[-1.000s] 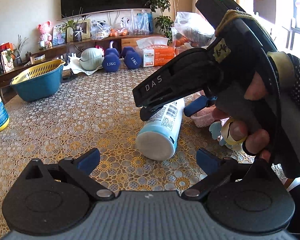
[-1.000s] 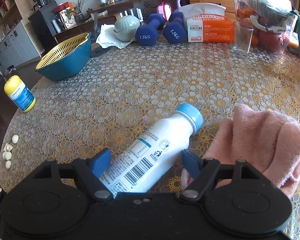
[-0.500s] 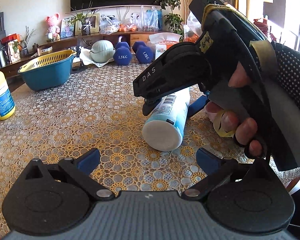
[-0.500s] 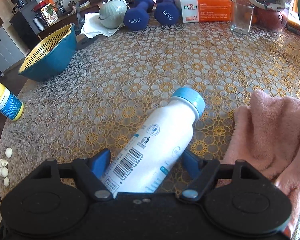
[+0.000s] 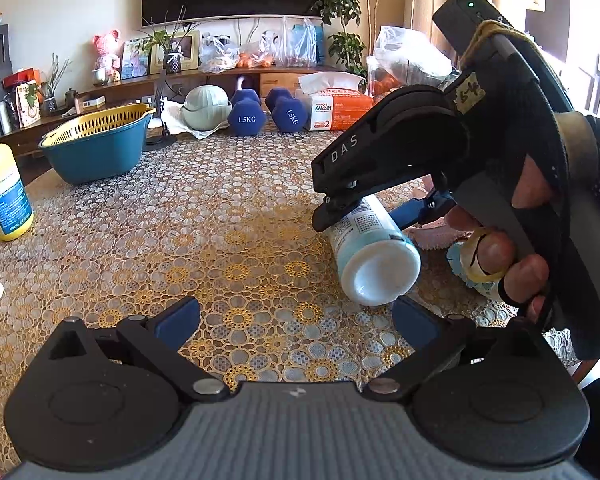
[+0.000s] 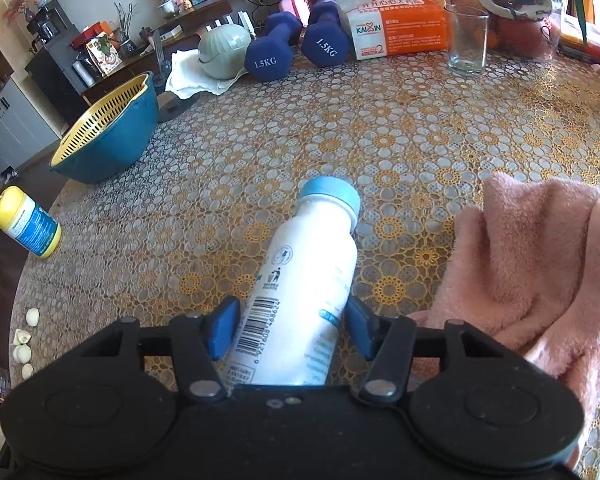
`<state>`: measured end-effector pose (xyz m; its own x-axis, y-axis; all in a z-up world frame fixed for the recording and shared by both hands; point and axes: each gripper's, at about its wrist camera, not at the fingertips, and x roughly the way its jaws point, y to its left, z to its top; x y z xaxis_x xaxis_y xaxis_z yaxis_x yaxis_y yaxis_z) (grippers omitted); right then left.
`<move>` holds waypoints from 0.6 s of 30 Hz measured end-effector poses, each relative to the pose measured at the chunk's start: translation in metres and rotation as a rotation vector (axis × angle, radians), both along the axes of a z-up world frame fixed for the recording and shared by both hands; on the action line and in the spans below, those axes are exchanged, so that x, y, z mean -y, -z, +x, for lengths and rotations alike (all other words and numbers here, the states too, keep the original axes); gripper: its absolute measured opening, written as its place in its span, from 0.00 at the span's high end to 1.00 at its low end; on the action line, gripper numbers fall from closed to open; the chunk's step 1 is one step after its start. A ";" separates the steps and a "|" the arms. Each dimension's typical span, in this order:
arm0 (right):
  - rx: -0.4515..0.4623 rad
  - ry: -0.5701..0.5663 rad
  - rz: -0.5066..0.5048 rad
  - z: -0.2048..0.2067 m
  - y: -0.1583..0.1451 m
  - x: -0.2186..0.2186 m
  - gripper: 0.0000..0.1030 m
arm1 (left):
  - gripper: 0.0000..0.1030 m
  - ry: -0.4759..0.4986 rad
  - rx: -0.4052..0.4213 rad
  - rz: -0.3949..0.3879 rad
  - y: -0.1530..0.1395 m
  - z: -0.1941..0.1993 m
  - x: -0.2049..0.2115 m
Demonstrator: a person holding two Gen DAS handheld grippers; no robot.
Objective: Organize objects
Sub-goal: 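Close the right gripper around the middle of the white bottle, then lift the white bottle off the table with the right gripper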
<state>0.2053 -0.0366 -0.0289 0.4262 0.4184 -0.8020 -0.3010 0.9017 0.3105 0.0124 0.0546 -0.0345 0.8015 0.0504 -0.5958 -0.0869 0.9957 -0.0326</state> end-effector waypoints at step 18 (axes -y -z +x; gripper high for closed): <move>0.065 0.012 0.154 -0.033 -0.042 0.052 0.52 | 0.00 0.055 0.050 0.060 -0.025 -0.014 0.026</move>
